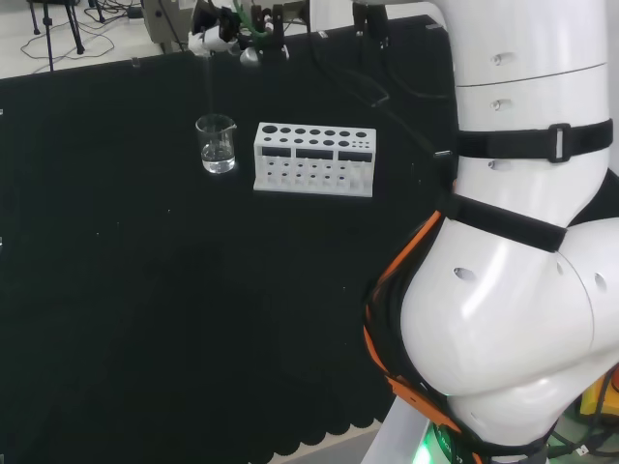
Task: Stir in the beaker to the left of the white test tube rack with the glass rod.
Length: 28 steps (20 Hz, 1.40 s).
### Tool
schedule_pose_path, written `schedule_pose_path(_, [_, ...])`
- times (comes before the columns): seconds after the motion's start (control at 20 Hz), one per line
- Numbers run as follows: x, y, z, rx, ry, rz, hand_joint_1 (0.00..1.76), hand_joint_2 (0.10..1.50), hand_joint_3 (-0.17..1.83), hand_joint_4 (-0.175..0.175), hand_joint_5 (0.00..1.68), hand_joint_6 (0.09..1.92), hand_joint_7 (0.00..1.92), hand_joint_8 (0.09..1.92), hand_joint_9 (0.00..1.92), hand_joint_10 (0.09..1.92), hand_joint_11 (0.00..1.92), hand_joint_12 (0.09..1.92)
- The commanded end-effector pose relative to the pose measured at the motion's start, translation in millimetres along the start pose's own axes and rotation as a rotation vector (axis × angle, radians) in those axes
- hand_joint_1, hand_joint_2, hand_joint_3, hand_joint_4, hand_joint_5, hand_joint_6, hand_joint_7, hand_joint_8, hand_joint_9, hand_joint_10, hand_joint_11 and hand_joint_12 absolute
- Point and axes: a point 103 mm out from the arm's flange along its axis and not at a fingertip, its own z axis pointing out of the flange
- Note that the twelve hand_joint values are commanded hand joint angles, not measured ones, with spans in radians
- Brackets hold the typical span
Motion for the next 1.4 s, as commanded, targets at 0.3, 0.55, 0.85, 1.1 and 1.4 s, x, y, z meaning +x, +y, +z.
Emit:
schedule_pose_path(0.3, [5.8,-26.6,-3.0,0.01,-0.023,0.002,1.3,1.11,-0.14,-0.175,1.17,0.39,1.18,1.0,1.69,0.8,1.48,1.1])
schedule_pose_path(0.55, [26.6,-8.3,4.0,0.008,-0.012,-0.033,1.3,1.11,-0.14,-0.175,1.17,0.39,1.18,1.0,1.69,0.8,1.48,1.1])
schedule_pose_path(0.85, [33.4,16.3,13.2,0.016,-0.009,-0.052,1.3,1.11,-0.14,-0.175,1.17,0.39,1.18,1.01,1.69,0.8,1.48,1.1])
schedule_pose_path(1.1, [13.3,22.8,12.2,0.018,-0.006,-0.025,1.3,1.11,-0.14,-0.175,1.17,0.39,1.18,1.01,1.69,0.8,1.48,1.1])
schedule_pose_path(1.4, [-11.8,2.9,0.1,-0.002,-0.017,0.033,1.3,1.11,-0.14,-0.175,1.17,0.39,1.18,1.01,1.69,0.8,1.48,1.1])
